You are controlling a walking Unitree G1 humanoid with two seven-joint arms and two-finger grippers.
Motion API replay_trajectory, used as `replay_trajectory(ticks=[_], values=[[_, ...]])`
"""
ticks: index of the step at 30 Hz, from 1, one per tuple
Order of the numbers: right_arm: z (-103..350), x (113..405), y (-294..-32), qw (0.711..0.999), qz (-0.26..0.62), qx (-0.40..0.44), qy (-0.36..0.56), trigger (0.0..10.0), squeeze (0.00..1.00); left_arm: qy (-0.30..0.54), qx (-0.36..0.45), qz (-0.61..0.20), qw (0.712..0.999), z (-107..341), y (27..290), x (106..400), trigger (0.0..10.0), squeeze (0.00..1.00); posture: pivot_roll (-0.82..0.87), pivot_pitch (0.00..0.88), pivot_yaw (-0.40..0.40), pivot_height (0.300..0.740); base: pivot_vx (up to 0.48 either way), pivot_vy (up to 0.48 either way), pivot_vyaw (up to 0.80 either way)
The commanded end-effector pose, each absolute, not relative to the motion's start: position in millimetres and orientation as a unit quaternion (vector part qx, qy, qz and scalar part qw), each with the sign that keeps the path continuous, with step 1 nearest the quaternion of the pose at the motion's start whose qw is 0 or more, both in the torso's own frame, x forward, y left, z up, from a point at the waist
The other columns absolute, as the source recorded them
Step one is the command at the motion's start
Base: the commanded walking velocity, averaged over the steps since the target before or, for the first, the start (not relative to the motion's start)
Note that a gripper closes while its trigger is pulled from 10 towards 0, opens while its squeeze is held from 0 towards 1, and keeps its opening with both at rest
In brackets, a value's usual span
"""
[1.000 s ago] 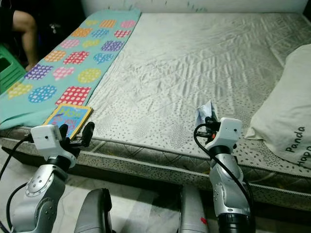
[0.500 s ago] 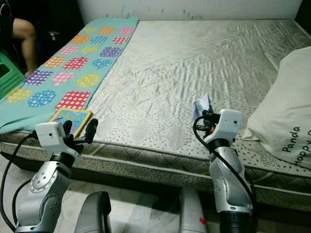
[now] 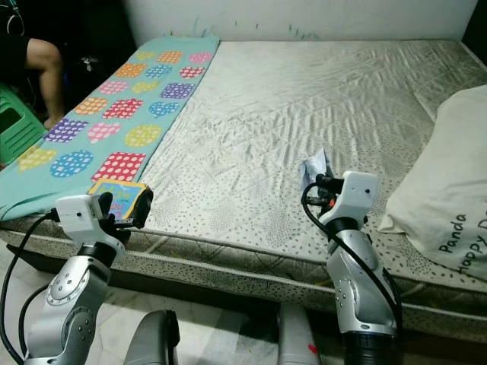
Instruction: Clean up the room
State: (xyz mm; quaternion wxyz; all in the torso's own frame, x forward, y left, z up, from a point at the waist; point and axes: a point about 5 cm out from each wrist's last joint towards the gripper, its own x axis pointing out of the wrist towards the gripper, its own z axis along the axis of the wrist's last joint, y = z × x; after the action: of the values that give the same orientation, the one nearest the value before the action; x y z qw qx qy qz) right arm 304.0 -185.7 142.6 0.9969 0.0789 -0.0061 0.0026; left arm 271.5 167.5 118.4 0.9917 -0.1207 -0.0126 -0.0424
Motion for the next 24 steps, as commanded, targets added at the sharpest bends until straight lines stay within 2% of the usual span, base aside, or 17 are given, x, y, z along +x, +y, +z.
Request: replay_trajectory(ticks=[1,9,24], values=[[148.0,304.5,-181.7,0.997,0.008,0.080,-0.013,10.0,0.00,-0.015,-0.113,-0.044,0.992,119.8,170.3,272.2,10.0,0.00,-0.09,0.001,0.089,0.684,0.000,0.000,0.00],[147.7,304.1,-182.9,0.997,0.003,0.082,-0.012,10.0,0.00,-0.015,-0.113,-0.047,0.992,120.5,169.4,273.2,10.0,0.00,-0.08,0.004,0.093,0.740,0.000,0.000,0.00],[146.6,304.4,-187.0,0.997,-0.005,0.077,-0.009,10.0,0.00,-0.015,-0.110,-0.045,0.993,120.8,170.7,272.8,10.0,0.00,-0.08,0.009,0.094,0.740,0.000,0.000,0.00]])
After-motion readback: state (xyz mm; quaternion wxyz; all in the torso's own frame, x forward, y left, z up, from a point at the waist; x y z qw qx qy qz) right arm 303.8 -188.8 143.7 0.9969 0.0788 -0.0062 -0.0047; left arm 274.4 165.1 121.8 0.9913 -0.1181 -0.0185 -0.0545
